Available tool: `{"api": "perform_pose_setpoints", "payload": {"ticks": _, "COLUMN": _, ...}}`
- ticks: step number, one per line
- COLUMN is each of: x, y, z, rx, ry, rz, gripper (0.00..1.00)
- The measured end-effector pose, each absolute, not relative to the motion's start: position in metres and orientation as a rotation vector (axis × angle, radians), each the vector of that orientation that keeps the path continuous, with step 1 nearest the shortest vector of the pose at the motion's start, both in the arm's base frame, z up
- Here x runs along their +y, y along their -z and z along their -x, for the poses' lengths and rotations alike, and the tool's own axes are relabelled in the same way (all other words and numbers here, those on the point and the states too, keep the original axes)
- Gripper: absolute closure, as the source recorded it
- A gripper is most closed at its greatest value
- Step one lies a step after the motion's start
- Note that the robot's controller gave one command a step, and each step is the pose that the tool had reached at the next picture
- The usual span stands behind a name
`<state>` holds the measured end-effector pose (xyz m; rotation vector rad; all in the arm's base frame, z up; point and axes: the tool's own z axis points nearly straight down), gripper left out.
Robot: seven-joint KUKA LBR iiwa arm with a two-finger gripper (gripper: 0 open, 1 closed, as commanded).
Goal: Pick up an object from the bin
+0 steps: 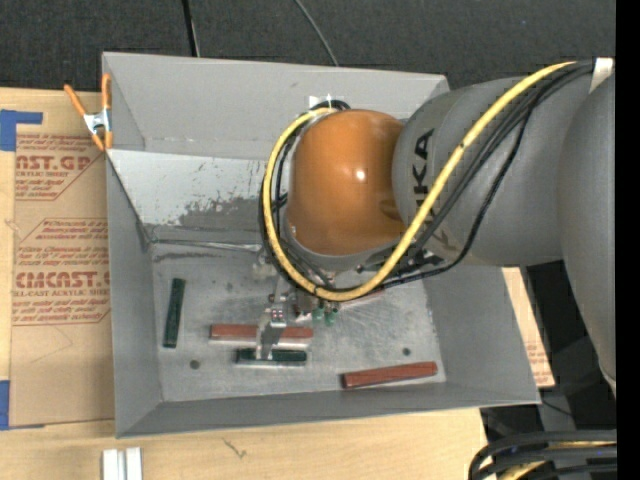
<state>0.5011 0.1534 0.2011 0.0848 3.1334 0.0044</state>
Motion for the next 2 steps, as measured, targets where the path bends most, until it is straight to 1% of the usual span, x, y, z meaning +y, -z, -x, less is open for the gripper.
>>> {"api": "perform_pose_setpoints", "payload": {"ticks": 1, "x": 0.1428, "y": -0.0887, "z": -0.5092, "rx": 3.099, "ry": -0.013, "rz": -0.411, "gripper": 1.00}}
{"api": "perform_pose_setpoints", "payload": {"ticks": 2, "x": 0.1428, "y": -0.0887, "z": -0.5092, "rx": 3.099, "ry": -0.013, "rz": -0.410, "gripper": 1.00}}
